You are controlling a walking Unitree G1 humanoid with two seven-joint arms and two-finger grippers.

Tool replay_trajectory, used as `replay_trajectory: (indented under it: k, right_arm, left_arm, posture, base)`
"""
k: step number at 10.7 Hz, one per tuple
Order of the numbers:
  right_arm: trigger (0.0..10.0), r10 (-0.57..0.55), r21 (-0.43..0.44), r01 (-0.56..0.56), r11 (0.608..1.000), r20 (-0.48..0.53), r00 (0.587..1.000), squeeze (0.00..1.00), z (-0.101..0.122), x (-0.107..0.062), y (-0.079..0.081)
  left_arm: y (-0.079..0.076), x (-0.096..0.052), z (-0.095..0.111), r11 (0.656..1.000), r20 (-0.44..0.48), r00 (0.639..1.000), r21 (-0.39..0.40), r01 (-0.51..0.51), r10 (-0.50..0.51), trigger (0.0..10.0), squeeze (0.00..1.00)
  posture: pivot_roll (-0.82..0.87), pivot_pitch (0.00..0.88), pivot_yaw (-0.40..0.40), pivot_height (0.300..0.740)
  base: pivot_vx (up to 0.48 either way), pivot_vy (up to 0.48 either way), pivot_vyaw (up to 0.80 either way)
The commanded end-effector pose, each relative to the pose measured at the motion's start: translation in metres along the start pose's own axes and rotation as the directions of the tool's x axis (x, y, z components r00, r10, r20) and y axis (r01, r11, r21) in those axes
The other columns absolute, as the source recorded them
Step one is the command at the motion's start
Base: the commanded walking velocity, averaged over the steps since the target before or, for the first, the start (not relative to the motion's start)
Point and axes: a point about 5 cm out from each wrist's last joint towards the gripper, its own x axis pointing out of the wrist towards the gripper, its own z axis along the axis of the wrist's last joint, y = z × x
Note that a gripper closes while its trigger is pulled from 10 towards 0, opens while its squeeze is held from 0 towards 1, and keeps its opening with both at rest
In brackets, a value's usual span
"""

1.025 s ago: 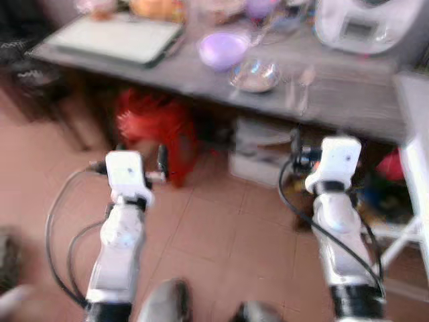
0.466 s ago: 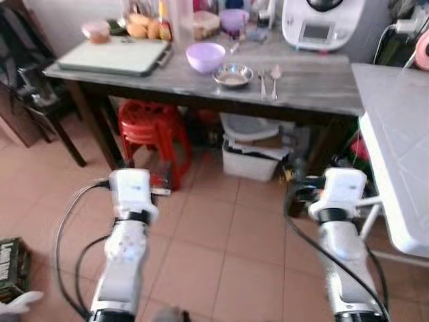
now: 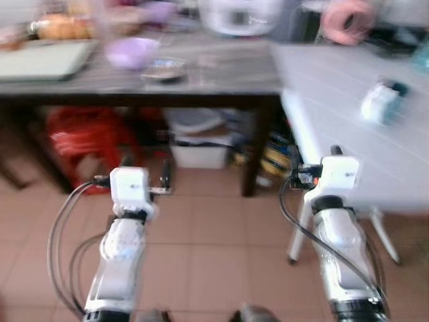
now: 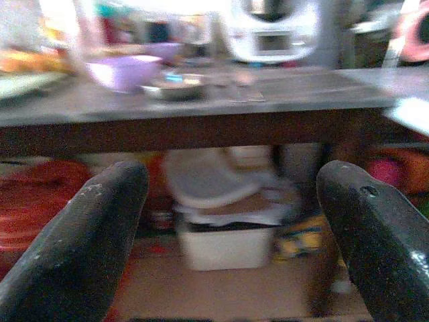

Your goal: Setting the table

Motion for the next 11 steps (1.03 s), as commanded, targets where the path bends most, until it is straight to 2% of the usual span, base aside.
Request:
replay_trajectory:
  k: [1, 3, 4, 5, 6, 7, 8, 9, 11]
  right_arm:
    - [10.0, 0.009, 0.018, -0.010, 1.000, 0.008, 1.000, 0.00, 0.002, 0.001, 0.004]
    - [10.0, 0.009, 0.006, -0.009, 1.000, 0.011, 1.000, 0.00, 0.003, 0.000, 0.001]
    - [10.0, 0.015, 0.017, -0.015, 1.000, 0.015, 1.000, 0.63, 0.003, -0.001, 0.001]
    - [10.0, 0.010, 0.011, -0.010, 1.000, 0.020, 1.000, 1.00, 0.004, -0.002, 0.000]
    - [10.0, 0.004, 0.005, -0.004, 1.000, 0.030, 1.000, 1.00, 0.006, -0.001, 0.001]
    - [10.0, 0.000, -0.008, 0.000, 1.000, 0.029, 1.000, 0.71, 0.007, -0.001, 0.002]
    - [10.0, 0.003, -0.003, -0.003, 1.000, 0.023, 1.000, 0.00, 0.006, -0.001, 0.002]
    - [10.0, 0.006, 0.002, -0.006, 1.000, 0.020, 1.000, 0.00, 0.006, -0.001, 0.002]
    - [10.0, 0.010, 0.005, -0.010, 1.000, 0.023, 1.000, 0.00, 0.007, 0.000, 0.003]
  left_arm:
    - [0.005, 0.001, 0.005, 1.000, 0.014, 1.000, 0.013, -0.002, 0.002, 10.0, 0.00]
    - [0.003, 0.001, 0.008, 1.000, 0.017, 1.000, 0.010, 0.015, -0.015, 10.0, 0.00]
    - [0.002, 0.002, 0.009, 1.000, 0.019, 1.000, 0.009, 0.024, -0.024, 10.0, 0.00]
    - [0.001, 0.002, 0.009, 1.000, 0.017, 0.999, 0.009, 0.030, -0.030, 10.0, 0.00]
    - [-0.001, 0.002, 0.010, 0.999, 0.017, 0.999, -0.003, 0.041, -0.041, 10.0, 0.00]
    - [-0.005, 0.002, 0.011, 0.999, 0.017, 0.998, -0.003, 0.054, -0.054, 10.0, 0.00]
    - [-0.005, 0.002, 0.010, 0.999, 0.014, 0.999, -0.012, 0.047, -0.046, 10.0, 0.00]
    - [-0.006, 0.001, 0.013, 0.997, 0.037, 0.997, -0.037, 0.064, -0.063, 10.0, 0.00]
    - [-0.009, 0.001, 0.017, 0.994, 0.055, 0.993, -0.034, 0.103, -0.101, 10.0, 0.00]
  posture:
    - [-0.06, 0.081, 0.013, 0.740]
    - [-0.07, 0.096, 0.022, 0.740]
    - [-0.07, 0.100, 0.025, 0.740]
    - [-0.08, 0.104, 0.027, 0.740]
    - [-0.08, 0.106, 0.025, 0.740]
    - [-0.08, 0.112, 0.025, 0.740]
    - [-0.08, 0.115, 0.023, 0.740]
    - [-0.08, 0.117, 0.022, 0.740]
    - [-0.07, 0.120, 0.022, 0.740]
  base:
    - [0.000, -0.465, 0.00]
    - [0.000, -0.458, 0.00]
    - [0.000, -0.454, 0.00]
    - [0.000, -0.450, 0.00]
    - [0.000, -0.450, 0.00]
    - [0.000, -0.424, 0.00]
    - [0.000, 0.000, 0.00]
    - [0.000, 0.000, 0.00]
    - [0.000, 0.000, 0.00]
